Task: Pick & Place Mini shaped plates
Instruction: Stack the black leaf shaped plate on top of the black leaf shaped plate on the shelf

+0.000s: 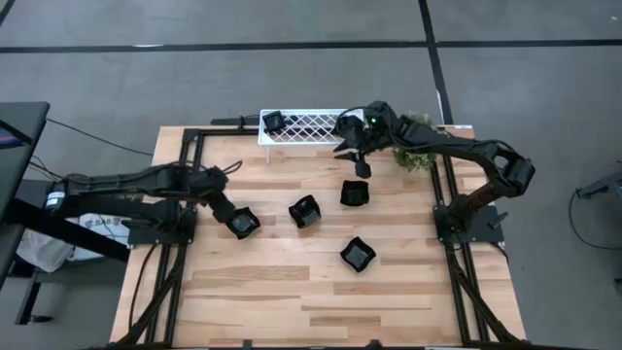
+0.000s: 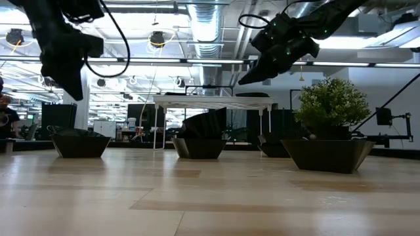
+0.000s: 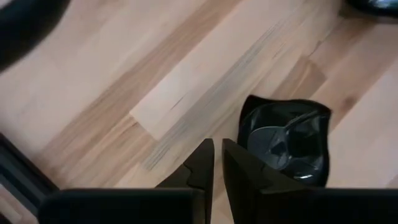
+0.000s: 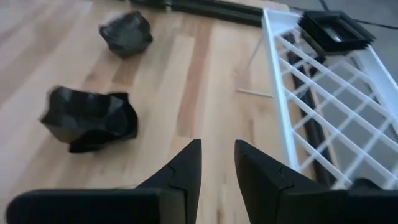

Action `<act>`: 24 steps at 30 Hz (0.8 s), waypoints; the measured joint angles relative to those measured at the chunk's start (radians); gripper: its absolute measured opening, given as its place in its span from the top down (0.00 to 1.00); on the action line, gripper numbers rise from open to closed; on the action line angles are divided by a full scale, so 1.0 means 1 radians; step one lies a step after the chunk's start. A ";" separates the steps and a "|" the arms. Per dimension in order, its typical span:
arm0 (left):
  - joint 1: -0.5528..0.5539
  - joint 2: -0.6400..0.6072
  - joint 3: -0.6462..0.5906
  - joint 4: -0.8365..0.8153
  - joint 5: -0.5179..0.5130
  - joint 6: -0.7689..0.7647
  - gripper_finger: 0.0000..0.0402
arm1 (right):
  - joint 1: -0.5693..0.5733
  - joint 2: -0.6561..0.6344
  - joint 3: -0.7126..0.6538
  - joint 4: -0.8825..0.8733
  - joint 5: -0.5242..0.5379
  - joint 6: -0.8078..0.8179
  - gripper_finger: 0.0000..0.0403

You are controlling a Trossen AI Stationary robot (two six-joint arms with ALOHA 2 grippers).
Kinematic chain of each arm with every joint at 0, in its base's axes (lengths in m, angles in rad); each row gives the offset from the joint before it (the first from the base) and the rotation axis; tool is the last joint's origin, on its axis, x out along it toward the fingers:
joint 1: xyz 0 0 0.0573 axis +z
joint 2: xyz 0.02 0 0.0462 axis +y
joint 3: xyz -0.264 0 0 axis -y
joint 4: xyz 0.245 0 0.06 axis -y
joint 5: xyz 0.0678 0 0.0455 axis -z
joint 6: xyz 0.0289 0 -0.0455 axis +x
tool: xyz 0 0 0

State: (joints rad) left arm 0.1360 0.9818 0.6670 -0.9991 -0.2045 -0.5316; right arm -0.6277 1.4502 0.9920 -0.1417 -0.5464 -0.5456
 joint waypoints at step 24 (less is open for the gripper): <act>-0.193 0.212 -0.061 0.119 0.049 -0.192 0.92 | -0.008 0.000 0.000 -0.068 0.035 -0.014 0.77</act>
State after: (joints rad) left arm -0.0572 1.1942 0.6055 -0.8804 -0.1551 -0.7232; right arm -0.6361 1.4506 0.9924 -0.2096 -0.5110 -0.5598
